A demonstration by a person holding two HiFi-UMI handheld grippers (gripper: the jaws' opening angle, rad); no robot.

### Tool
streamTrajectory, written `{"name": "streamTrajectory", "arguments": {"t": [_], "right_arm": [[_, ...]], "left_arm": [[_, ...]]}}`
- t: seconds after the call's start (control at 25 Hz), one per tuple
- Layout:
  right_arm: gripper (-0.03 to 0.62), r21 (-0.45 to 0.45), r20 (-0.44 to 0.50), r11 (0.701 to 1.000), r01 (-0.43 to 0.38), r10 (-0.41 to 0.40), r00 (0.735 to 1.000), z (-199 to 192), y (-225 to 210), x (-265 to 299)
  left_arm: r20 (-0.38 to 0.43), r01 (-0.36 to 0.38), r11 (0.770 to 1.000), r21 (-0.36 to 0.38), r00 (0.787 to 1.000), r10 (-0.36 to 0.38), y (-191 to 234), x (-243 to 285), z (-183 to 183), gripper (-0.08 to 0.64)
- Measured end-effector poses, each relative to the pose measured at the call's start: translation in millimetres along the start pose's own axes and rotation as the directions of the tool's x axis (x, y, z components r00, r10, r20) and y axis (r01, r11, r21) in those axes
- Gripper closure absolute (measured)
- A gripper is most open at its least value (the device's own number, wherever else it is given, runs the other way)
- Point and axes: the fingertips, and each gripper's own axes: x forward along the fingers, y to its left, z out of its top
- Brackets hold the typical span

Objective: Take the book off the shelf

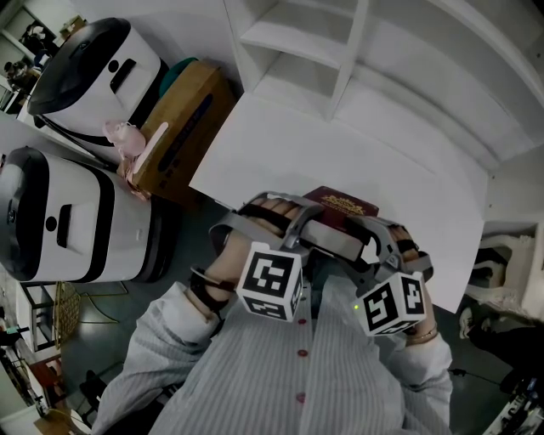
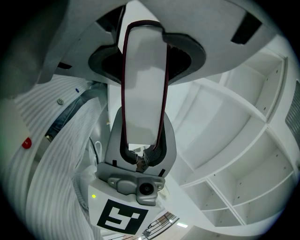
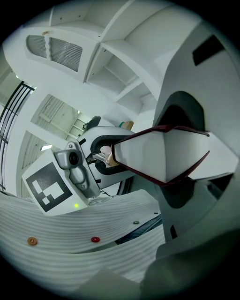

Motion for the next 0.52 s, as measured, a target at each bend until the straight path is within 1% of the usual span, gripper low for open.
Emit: {"name": "streamTrajectory", "arguments": {"t": [0.28, 0.52], "right_arm": [[0.360, -0.003, -0.001, 1.000, -0.006, 0.006, 1.000, 0.2, 1.3, 0.5], [0.362, -0.002, -0.002, 1.000, -0.018, 0.018, 1.000, -1.1, 5.2, -0.1]], "left_arm": [[0.005, -0.004, 1.000, 0.000, 1.000, 0.004, -0.8, -0.6, 0.3, 0.324], [0.004, 0.013, 1.000, -0.005, 1.000, -0.013, -6.8, -0.4, 0.1, 0.324]]}}
